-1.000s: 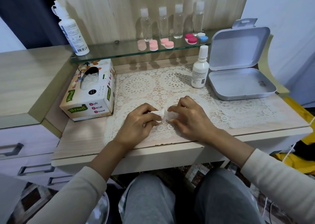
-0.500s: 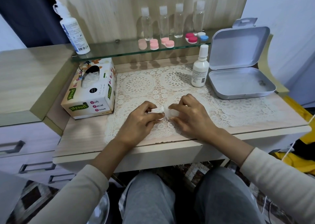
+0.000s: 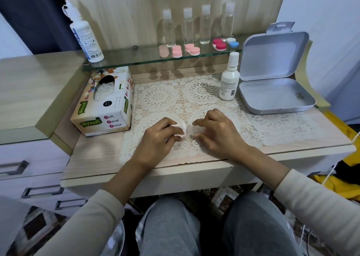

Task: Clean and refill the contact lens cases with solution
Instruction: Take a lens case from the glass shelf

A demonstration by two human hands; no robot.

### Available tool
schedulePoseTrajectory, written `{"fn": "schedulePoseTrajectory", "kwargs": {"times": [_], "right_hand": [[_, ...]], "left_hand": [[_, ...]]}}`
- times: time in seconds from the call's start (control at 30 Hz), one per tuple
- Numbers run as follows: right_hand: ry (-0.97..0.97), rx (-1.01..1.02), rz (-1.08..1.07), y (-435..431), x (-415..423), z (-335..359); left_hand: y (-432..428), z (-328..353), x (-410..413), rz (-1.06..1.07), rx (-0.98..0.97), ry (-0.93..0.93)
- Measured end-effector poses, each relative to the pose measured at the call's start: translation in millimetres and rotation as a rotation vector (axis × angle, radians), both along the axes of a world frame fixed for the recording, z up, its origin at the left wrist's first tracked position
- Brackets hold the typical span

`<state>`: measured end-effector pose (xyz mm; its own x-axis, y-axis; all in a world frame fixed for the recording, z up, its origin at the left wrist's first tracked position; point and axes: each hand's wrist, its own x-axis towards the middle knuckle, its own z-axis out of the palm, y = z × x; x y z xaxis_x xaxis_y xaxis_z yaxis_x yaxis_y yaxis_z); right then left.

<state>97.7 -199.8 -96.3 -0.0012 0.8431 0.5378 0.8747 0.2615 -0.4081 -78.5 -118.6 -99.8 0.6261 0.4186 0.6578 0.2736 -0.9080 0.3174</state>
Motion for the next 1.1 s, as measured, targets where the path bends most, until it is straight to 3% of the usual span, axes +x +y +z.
{"fn": "schedulePoseTrajectory", "kwargs": {"times": [0.2,0.37,0.47,0.67,0.93,1.1], "right_hand": [[0.105,-0.021,-0.096,-0.5,1.8,0.9],[0.181,-0.002,-0.101,-0.3,2.7,5.1],[0.176,0.010,-0.105,0.2,2.5,6.9],[0.218,0.071,-0.030,-4.1,-4.6,15.4],[0.434,-0.003,-0.003,-11.1,-13.7,20.1],[0.519,0.122,-0.059,-8.1,-22.2,16.9]], "left_hand": [[-5.5,10.1,-4.8,0.036,-0.056,-0.116],[-23.4,27.3,-2.1,0.132,-0.595,-0.238],[-22.4,28.7,1.3,0.065,-0.651,-0.213],[-23.2,33.0,7.2,0.016,-0.989,-0.232],[-27.4,34.7,8.5,0.031,-1.022,-0.259],[-29.4,34.3,9.1,0.059,-1.044,-0.259]]}}
